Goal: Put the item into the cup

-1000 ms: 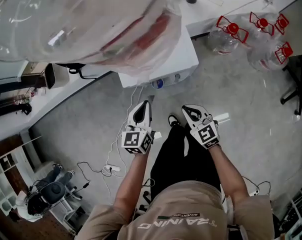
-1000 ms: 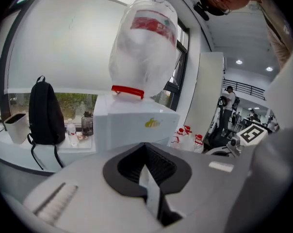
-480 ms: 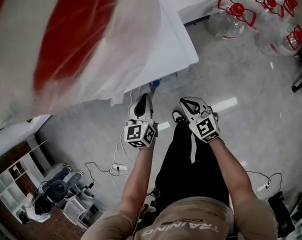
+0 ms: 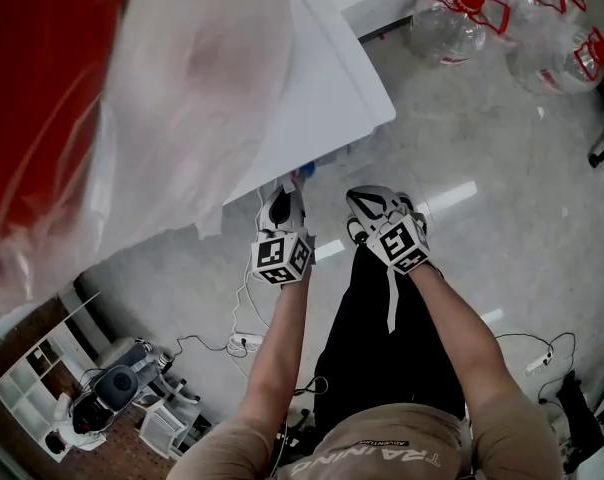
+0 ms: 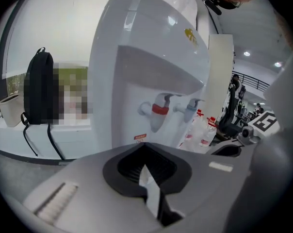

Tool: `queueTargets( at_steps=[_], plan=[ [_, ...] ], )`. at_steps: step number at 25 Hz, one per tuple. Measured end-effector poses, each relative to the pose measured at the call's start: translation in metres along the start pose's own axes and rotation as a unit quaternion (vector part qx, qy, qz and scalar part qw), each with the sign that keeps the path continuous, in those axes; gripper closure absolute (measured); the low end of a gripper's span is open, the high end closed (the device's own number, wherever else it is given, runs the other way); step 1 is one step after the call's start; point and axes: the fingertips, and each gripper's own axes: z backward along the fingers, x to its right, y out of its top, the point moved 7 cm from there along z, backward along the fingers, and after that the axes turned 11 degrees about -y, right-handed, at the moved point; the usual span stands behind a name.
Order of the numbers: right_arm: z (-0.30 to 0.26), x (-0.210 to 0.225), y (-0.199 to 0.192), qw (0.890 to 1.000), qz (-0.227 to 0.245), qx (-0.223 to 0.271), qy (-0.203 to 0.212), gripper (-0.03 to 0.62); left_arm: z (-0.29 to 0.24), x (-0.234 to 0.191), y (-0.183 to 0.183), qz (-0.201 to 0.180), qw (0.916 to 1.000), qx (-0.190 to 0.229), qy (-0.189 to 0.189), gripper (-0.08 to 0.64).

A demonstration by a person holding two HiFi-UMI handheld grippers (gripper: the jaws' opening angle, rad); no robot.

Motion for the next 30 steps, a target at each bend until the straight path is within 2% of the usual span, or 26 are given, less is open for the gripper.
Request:
queueTargets(
  at_steps=[8,14,23,30],
  plan=[
    [-0.007,-0.003,-0.001,1.000,-0.001,-0.003,0.003,0.581,-0.020,-0.001,-0.008,-0.012,0.9999,-0.002,-0.006,0.554],
    [-0.015,-0.006,-0.006,0.999,0.028,-0.016,0.019,0.581,-0.032,-0.012,-0.015,-0.018,0.9998,-0.010,0.001,0.554],
    [-0.005,0.003,-0.018,0.999,0.018,-0.030,0.011,0.581,-0.043,-0.024,-0.021,-0.018,0.9996,-0.020,0.008,0.552],
    [0.005,0.006,-0.029,0.999,0.013,-0.040,0.005,0.581,-0.050,-0.024,-0.025,-0.039,0.9983,-0.040,0.019,0.552]
  ],
)
